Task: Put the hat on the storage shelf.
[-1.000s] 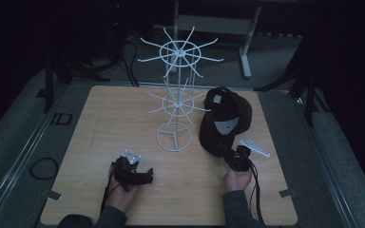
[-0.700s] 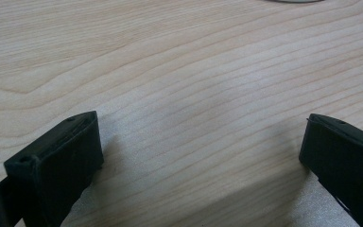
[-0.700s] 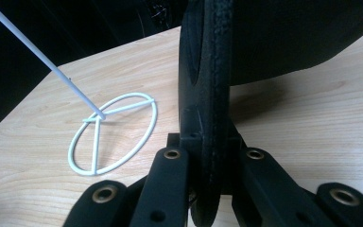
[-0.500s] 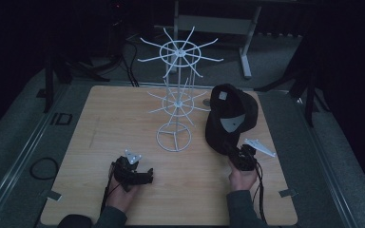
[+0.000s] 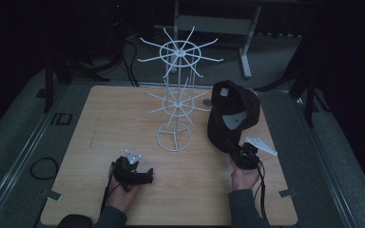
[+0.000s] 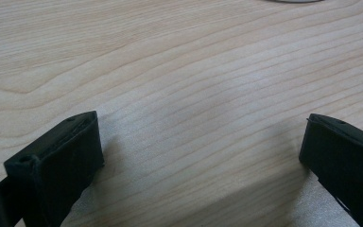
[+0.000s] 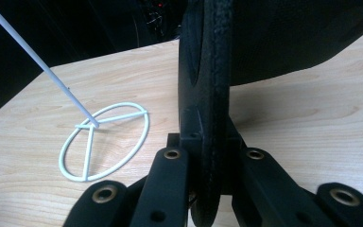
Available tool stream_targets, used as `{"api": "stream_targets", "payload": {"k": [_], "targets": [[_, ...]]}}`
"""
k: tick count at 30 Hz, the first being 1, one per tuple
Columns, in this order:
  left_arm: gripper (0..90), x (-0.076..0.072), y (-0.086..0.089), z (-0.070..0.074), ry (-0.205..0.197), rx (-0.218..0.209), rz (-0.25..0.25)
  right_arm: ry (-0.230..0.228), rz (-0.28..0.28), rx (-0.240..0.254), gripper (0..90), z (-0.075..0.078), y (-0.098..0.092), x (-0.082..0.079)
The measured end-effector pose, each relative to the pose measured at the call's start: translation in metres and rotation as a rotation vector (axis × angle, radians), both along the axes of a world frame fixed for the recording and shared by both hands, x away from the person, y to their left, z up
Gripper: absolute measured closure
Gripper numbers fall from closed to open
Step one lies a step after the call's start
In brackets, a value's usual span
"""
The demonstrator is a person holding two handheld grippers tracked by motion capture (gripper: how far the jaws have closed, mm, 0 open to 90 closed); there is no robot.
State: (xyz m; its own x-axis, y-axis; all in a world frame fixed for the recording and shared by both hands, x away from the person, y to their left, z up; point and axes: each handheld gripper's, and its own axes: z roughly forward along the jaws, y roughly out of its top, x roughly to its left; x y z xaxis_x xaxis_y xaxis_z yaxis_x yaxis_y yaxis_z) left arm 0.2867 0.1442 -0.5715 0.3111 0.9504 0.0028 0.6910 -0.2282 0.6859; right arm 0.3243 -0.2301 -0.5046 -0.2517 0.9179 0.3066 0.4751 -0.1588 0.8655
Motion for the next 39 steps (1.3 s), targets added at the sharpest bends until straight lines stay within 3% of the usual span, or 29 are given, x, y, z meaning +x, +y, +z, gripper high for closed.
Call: {"api": "stream_targets", "payload": {"k": [16,39], "targets": [[0.1,0.000,-0.001,0.000,-0.001,-0.007,0.005,-0.031,0.011,-0.054,86.6,0.015,0.000,-0.002],[0.1,0.000,-0.001,0.000,-0.001,-0.005,0.003,-0.076,0.020,-0.092,86.6,0.033,-0.002,-0.005]]}}
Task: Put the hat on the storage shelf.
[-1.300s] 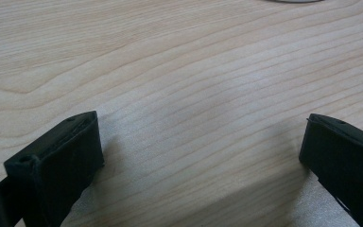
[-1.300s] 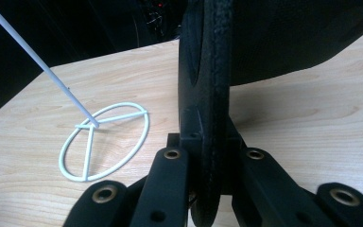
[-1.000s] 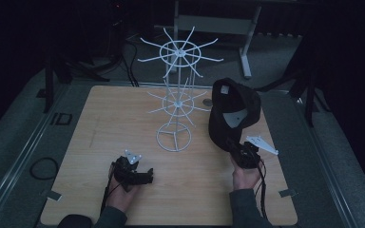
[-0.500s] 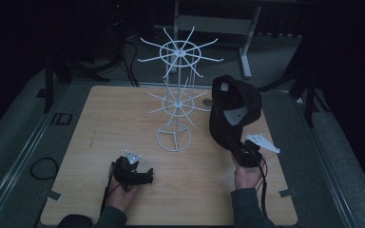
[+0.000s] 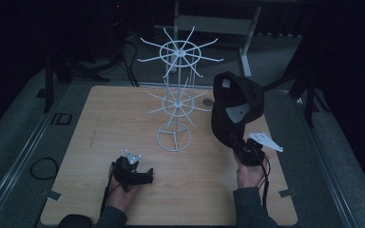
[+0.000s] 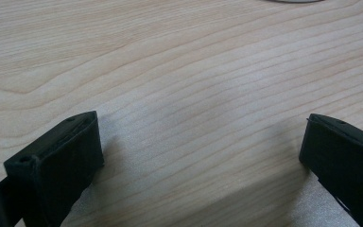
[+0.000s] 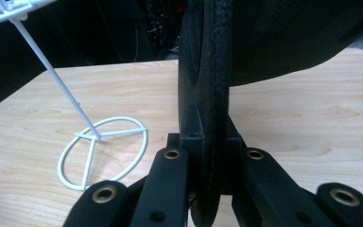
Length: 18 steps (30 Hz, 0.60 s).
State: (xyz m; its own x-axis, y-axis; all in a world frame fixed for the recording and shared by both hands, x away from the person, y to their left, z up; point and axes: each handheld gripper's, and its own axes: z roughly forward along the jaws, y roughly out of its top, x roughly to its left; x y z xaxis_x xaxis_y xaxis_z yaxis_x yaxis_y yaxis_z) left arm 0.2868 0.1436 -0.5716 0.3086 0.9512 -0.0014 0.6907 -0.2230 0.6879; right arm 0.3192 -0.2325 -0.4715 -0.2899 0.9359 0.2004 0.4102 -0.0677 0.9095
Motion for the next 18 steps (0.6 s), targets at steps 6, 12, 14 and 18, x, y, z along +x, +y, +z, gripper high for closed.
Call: {"api": "stream_targets", "payload": {"k": [6,12,14,18], "targets": [[0.1,0.000,0.000,0.000,0.000,0.000,-0.002,-0.015,0.007,-0.010,86.6,0.008,-0.001,0.000],[0.1,0.000,0.000,0.000,0.000,0.000,-0.002,-0.023,0.009,-0.008,86.6,0.013,0.000,0.000],[0.1,0.000,0.000,0.000,0.003,-0.002,-0.002,-0.026,0.012,-0.011,86.6,0.015,-0.001,0.000],[0.1,0.000,0.000,0.000,0.003,-0.002,-0.002,-0.030,0.013,-0.015,86.6,0.017,-0.001,-0.001]]}}
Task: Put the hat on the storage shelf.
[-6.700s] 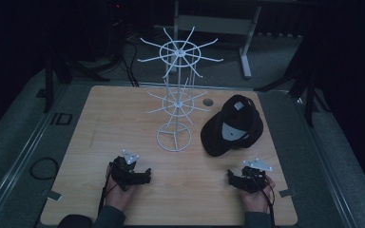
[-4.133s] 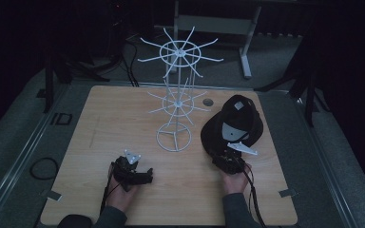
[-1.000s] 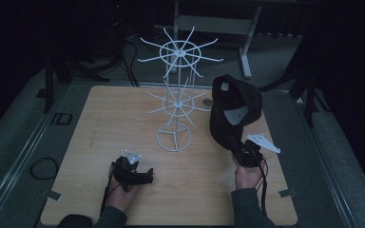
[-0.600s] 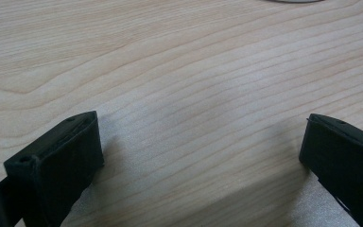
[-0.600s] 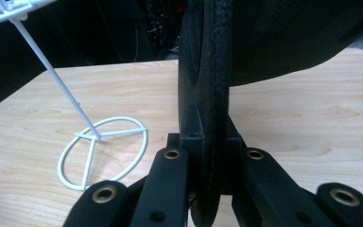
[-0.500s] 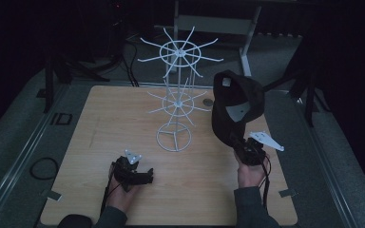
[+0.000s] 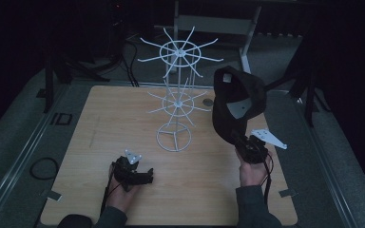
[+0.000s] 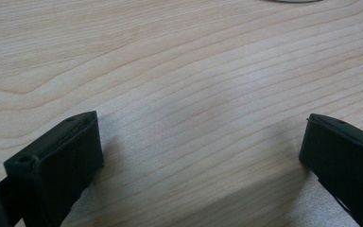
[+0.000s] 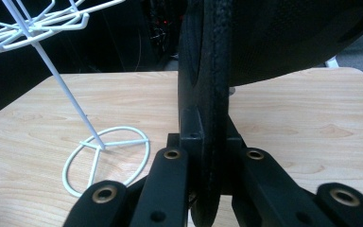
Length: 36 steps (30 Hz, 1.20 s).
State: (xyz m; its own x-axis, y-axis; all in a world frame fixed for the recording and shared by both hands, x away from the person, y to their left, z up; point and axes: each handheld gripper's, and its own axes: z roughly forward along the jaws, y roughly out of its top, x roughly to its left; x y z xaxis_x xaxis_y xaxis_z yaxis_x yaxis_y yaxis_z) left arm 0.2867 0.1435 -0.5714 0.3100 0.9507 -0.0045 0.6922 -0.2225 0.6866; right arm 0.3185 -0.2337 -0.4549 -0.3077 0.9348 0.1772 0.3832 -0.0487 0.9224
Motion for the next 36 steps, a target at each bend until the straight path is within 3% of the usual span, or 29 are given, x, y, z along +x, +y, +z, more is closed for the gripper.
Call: {"api": "stream_targets", "payload": {"k": [36], "targets": [[0.1,0.000,0.000,0.000,-0.001,0.000,-0.001,-0.065,0.032,-0.039,86.6,0.031,0.004,-0.002]]}}
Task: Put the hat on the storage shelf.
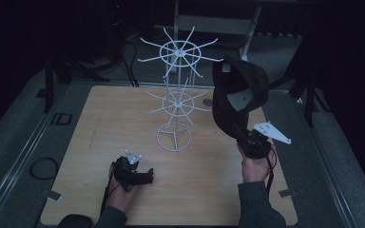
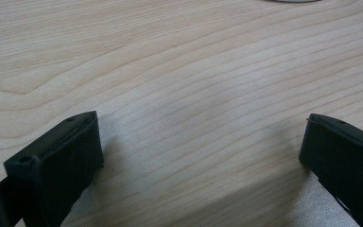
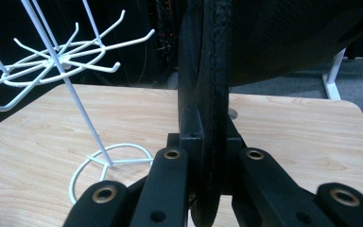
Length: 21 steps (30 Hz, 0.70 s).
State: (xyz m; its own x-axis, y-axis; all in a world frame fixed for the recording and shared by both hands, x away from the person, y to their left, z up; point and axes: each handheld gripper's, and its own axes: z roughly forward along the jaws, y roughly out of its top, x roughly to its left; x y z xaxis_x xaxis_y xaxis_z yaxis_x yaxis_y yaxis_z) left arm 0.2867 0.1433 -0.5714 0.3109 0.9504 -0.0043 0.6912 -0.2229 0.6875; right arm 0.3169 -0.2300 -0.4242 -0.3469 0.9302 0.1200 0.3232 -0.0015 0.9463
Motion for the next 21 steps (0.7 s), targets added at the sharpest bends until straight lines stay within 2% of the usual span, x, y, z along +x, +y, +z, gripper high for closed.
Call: {"api": "stream_targets", "payload": {"k": [21], "targets": [[0.1,0.000,0.000,0.000,0.001,0.000,-0.001,-0.032,0.005,-0.010,86.6,0.013,0.003,0.000]]}}
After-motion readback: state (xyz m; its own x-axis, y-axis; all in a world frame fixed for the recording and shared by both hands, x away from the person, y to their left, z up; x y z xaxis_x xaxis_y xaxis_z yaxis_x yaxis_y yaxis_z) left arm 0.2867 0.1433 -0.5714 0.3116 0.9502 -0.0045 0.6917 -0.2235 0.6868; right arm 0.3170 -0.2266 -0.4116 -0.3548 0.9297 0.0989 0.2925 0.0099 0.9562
